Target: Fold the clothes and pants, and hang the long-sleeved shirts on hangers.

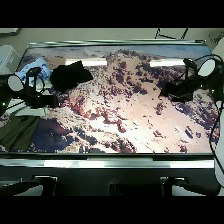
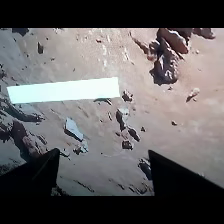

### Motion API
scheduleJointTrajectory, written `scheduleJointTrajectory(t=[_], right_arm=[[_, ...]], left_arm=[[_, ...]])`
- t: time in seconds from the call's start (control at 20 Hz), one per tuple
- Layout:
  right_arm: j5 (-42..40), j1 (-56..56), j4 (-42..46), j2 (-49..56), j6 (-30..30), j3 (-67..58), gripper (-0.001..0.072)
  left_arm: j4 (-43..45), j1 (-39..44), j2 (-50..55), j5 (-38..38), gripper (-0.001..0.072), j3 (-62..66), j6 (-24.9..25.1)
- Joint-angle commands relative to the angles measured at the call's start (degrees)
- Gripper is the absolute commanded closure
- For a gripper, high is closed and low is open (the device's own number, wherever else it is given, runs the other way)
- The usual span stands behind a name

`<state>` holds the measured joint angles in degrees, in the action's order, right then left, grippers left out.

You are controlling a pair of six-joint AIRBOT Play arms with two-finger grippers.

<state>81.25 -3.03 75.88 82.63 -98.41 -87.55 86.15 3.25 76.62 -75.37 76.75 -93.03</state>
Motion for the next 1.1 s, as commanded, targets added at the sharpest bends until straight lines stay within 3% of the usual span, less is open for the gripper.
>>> scheduleJointTrajectory(t=[0.0, 0.6, 0.85, 0.95, 1.05], right_arm=[[0.02, 0.07, -0.02, 0.04, 0.07, 0.02, 0.0068], [-0.37, 0.07, -0.02, 0.04, 0.07, 0.02, 0.0068], [-12.59, 0.07, 0.15, 0.04, 0.07, 0.02, 0.0069], [-16.15, 0.07, 1.11, 0.04, 0.09, 0.02, 0.0069], [-19.74, 0.07, 2.99, 0.11, 0.74, 0.02, 0.0069]], left_arm=[[0.00, 0.04, -0.04, 0.00, 0.0007, -0.02, 0.02], [0.00, 0.04, -0.04, 0.02, 0.0007, -0.02, 0.02], [-0.68, 0.04, 1.27, 16.92, 0.0007, -0.11, -0.07], [-2.03, 0.22, 2.47, 25.35, 0.0007, -0.11, -3.65], [-3.21, 0.96, 4.33, 35.19, 0.0007, -0.11, -3.67]])
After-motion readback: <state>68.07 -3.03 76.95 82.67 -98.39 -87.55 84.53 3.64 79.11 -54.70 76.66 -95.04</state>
